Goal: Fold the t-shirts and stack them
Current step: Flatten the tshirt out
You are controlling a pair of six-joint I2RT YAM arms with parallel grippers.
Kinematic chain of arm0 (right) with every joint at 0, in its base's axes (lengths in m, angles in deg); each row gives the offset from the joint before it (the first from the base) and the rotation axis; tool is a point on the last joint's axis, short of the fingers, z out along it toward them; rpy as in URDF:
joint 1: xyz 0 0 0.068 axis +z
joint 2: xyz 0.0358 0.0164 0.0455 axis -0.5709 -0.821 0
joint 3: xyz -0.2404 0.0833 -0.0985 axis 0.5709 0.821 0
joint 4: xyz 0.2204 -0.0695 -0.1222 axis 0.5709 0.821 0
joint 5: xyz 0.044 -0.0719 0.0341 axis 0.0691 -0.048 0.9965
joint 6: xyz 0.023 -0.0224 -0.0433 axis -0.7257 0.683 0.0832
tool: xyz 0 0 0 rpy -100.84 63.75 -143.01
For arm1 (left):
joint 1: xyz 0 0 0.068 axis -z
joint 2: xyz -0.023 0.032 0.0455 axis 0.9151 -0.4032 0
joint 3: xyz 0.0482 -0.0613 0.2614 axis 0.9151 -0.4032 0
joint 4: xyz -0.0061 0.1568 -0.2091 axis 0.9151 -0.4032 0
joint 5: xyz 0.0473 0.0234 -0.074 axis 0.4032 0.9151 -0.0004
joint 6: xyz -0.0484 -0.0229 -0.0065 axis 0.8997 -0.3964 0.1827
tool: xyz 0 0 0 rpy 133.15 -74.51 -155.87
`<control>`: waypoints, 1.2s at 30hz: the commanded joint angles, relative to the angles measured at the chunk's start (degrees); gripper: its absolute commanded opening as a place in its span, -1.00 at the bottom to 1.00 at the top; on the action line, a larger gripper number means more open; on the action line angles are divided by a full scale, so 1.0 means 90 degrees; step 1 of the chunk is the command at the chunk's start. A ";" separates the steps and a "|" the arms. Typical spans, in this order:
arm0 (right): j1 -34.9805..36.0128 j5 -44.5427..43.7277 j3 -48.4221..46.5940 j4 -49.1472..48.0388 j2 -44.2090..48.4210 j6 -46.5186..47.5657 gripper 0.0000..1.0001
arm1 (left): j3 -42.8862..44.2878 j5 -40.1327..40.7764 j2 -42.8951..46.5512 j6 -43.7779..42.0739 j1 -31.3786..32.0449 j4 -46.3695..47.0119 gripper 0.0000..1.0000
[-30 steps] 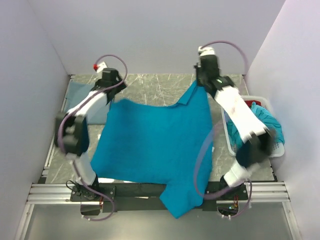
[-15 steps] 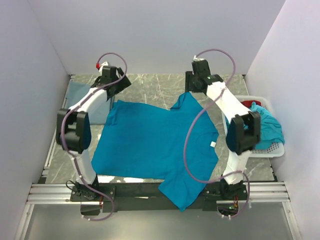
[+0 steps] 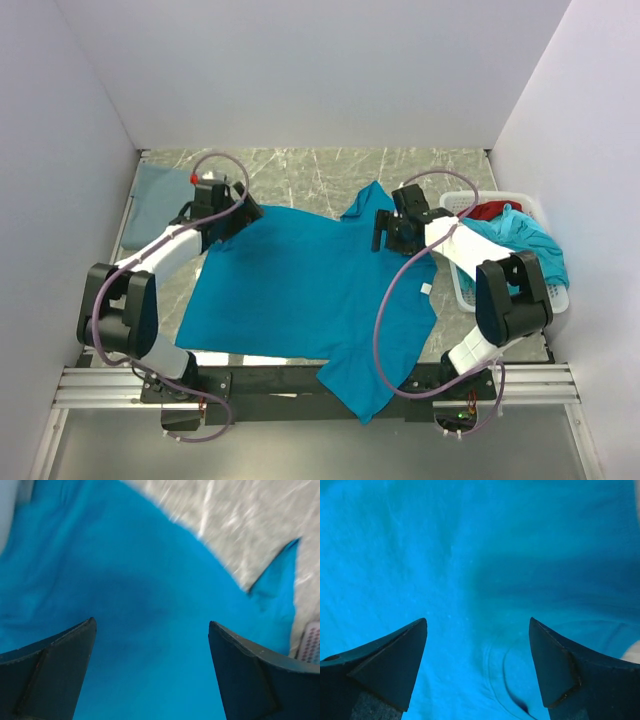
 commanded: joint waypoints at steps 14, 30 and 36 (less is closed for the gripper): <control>-0.0505 0.0033 0.0140 0.0090 -0.0626 -0.0175 0.82 | -0.0493 -0.0242 -0.0633 0.0537 0.0613 0.0585 0.99; -0.1189 -0.0933 0.0062 0.0696 -0.0938 -0.0370 0.82 | -0.1236 -0.0388 -0.0809 0.1163 0.1375 0.0567 0.99; -0.1248 -0.1392 -0.0036 0.0843 -0.1017 -0.0556 0.82 | -0.1587 -0.0340 -0.0547 0.1582 0.1912 0.0586 0.99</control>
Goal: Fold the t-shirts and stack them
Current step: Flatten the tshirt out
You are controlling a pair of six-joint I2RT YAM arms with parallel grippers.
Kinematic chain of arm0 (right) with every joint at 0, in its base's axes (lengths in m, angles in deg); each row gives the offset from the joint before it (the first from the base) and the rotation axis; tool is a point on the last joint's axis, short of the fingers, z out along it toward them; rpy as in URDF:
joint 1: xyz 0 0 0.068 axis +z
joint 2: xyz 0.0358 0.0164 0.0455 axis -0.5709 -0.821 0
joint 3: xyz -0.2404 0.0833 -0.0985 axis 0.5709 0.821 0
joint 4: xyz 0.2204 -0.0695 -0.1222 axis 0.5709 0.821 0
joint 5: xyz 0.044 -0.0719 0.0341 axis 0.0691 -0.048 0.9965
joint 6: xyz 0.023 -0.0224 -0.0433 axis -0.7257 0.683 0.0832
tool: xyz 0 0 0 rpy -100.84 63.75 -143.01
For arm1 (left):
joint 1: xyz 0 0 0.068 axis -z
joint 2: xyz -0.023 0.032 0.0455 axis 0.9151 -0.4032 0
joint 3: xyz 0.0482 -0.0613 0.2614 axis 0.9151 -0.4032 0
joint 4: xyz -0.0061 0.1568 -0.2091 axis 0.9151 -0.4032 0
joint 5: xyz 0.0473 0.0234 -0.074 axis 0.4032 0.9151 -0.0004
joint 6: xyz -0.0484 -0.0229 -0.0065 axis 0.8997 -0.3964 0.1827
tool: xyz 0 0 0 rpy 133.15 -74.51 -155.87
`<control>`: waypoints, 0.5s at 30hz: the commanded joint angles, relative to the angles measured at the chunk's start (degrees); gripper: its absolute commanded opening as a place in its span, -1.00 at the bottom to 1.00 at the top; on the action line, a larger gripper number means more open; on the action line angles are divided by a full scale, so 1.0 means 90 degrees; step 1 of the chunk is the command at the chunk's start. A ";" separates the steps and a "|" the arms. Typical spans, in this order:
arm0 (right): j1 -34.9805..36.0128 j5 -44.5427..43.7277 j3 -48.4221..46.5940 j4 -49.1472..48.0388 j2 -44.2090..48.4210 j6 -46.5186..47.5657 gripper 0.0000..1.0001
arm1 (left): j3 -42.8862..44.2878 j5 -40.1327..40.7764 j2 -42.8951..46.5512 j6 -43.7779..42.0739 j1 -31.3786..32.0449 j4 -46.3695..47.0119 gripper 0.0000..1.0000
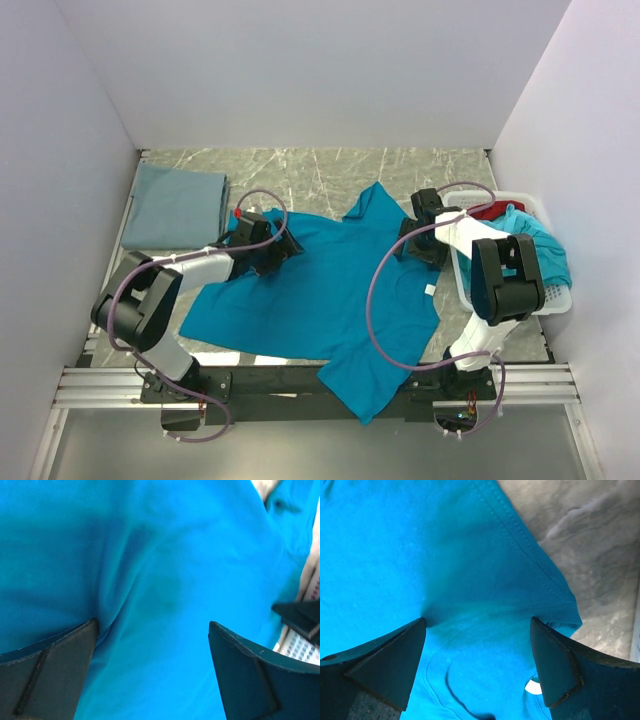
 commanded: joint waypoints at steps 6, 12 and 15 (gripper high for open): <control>-0.0075 -0.0106 -0.0068 0.0007 0.0257 0.0062 0.82 | -0.0603 0.0049 0.0498 0.0438 0.0357 -0.0677 0.99; 0.0608 -0.0104 -0.0857 0.0151 0.0502 0.0462 0.82 | 0.0421 0.0499 0.0577 -0.0080 0.0289 -0.1409 0.99; 0.0794 0.0197 -0.1414 0.0133 0.0366 0.0433 0.82 | 0.0783 0.0499 0.0635 -0.0246 -0.0004 -0.1342 0.99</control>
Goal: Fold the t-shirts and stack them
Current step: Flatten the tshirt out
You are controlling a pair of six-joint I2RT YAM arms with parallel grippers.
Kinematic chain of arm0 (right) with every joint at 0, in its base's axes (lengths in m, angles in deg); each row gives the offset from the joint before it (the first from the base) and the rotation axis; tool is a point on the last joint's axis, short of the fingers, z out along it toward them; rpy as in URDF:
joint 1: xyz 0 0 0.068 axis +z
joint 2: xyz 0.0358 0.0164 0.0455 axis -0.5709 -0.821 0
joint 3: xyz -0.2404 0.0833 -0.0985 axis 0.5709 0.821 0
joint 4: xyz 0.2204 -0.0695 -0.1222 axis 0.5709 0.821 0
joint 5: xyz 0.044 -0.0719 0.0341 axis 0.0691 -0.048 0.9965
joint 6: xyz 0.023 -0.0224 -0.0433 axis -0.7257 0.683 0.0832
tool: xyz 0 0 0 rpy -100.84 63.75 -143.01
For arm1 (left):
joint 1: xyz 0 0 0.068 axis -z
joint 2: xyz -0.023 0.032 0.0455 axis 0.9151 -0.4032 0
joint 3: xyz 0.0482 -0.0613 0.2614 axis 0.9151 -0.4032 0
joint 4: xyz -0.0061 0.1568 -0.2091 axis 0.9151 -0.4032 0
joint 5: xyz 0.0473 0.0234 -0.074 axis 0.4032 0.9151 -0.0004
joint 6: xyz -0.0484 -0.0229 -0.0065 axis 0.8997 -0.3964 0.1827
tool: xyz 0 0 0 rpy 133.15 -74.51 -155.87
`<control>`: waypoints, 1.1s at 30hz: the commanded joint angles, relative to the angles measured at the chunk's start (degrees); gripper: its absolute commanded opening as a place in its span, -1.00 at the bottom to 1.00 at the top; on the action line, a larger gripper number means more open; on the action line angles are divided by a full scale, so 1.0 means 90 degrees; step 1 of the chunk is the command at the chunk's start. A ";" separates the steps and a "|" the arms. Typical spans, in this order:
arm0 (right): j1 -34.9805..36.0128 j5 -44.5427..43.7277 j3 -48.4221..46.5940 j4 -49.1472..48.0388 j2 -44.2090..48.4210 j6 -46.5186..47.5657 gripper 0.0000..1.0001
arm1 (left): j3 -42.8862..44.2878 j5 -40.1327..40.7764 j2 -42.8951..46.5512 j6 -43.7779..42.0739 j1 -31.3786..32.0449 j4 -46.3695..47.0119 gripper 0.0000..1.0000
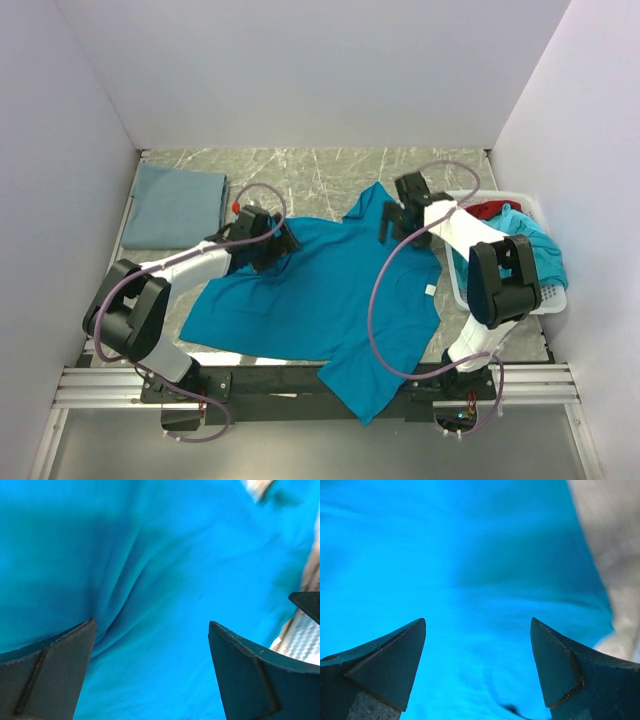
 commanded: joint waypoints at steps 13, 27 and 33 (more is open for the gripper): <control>0.0644 0.1331 -0.3261 -0.0508 -0.1816 -0.0300 0.82 | 0.1669 -0.0119 -0.0799 -0.0756 -0.1668 0.0019 0.99; 0.0819 0.1918 -0.5282 -0.1045 -0.3886 -0.1227 0.82 | 0.2168 -0.0354 -0.1669 -0.0795 -0.1903 0.0048 0.99; 0.0741 0.1869 -0.6591 -0.0889 -0.4415 -0.1404 0.82 | 0.2226 -0.0276 -0.1611 -0.0853 -0.1971 -0.0117 0.99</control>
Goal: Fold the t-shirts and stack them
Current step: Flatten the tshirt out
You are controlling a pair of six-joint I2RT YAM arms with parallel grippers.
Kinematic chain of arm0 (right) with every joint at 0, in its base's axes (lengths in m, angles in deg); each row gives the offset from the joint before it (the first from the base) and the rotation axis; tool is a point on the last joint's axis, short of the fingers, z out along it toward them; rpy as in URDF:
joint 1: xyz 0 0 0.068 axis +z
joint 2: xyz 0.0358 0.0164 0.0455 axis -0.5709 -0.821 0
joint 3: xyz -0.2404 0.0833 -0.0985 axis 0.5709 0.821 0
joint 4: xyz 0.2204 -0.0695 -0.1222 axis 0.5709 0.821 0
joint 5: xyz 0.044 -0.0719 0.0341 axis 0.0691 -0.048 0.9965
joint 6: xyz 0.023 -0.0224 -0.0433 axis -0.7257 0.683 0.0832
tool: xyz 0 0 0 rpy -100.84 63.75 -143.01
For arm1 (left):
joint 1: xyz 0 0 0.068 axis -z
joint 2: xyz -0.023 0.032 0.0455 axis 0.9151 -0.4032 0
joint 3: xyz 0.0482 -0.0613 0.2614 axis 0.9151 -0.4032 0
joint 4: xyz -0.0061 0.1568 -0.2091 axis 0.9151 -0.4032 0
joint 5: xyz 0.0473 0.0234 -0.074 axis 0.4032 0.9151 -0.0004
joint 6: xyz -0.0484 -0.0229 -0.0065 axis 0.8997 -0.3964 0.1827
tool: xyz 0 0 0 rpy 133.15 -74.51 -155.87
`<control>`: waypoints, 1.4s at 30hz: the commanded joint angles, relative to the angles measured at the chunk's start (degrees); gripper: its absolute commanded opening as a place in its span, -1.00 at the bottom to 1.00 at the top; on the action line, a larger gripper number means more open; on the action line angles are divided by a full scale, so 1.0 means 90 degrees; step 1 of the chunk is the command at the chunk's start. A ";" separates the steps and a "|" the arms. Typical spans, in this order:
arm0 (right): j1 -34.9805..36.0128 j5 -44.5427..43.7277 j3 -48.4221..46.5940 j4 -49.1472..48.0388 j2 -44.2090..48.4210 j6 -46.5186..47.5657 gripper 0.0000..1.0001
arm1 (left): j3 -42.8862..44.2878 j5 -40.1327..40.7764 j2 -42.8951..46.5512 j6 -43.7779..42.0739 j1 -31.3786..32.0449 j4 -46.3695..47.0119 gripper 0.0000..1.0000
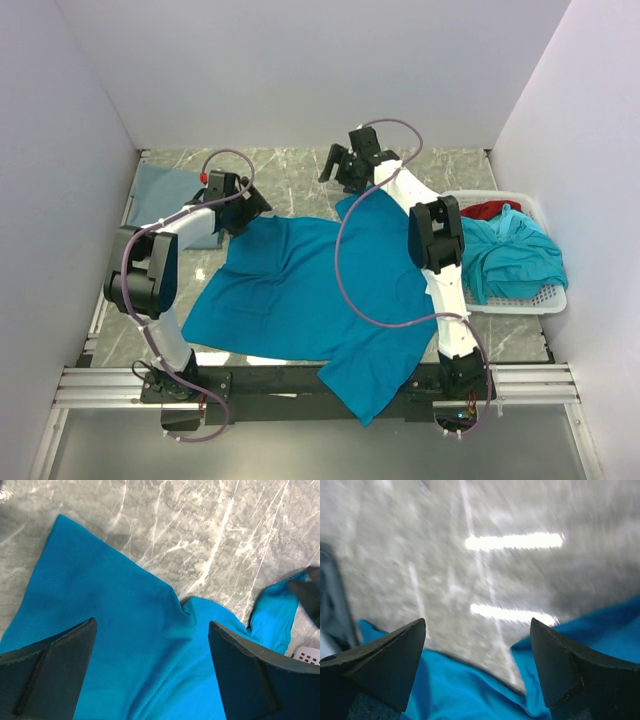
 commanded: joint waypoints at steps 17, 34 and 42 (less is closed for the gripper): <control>-0.0680 -0.1225 0.1567 0.1005 0.1276 0.0929 0.83 | 0.0870 0.0044 -0.0602 -0.0313 -0.0024 0.0134 0.99; -0.1431 -0.0601 -0.0571 0.2940 -0.0355 0.1221 0.83 | 0.1809 0.0377 -0.1717 -0.0323 -0.0053 -0.0316 0.99; -0.1666 0.0200 -0.1470 0.3389 -0.0863 0.1563 0.84 | 0.2288 0.0396 -0.1991 -0.0303 -0.0160 -0.0657 0.99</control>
